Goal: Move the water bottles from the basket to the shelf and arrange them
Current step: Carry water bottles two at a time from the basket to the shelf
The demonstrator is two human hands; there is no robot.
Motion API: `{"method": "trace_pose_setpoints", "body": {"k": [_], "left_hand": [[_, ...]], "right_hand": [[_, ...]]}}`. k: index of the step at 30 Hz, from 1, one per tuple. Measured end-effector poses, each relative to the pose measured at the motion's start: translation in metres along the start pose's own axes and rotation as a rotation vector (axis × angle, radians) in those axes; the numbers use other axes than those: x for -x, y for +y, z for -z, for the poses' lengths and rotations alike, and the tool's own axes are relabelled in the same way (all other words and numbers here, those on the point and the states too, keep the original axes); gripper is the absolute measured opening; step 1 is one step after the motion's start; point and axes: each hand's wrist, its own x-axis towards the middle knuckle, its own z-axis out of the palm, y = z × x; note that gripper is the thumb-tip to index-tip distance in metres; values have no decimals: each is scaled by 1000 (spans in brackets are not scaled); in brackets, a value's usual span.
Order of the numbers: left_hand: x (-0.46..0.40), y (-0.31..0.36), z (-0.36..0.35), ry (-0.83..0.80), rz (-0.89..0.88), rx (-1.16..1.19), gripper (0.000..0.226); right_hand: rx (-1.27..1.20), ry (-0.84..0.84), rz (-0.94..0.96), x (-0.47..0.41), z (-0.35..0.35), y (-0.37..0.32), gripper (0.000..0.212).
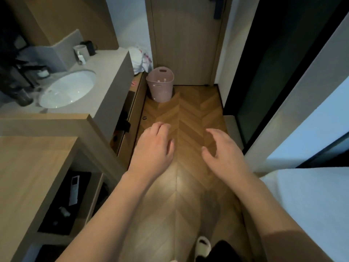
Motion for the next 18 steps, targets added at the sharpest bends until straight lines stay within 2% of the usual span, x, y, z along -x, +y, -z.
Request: {"method": "trace_pose_setpoints", "body": {"k": [3,7,14,18], "left_hand": [[-79,-6,-37,-60,-31,-18,42],[-201,-21,-70,-34,16,-44,41],[-389,-40,-83,60,91,-16,39],[-469,-75,-116,35,159,-10,38]], "right_hand": [[-6,-14,-36,-80,1,35,58],[-33,3,5,-205,15,70,58],[-62,-21,111,-413,50,80,56],[-48,-88,178,-523,43,86,54]]}}
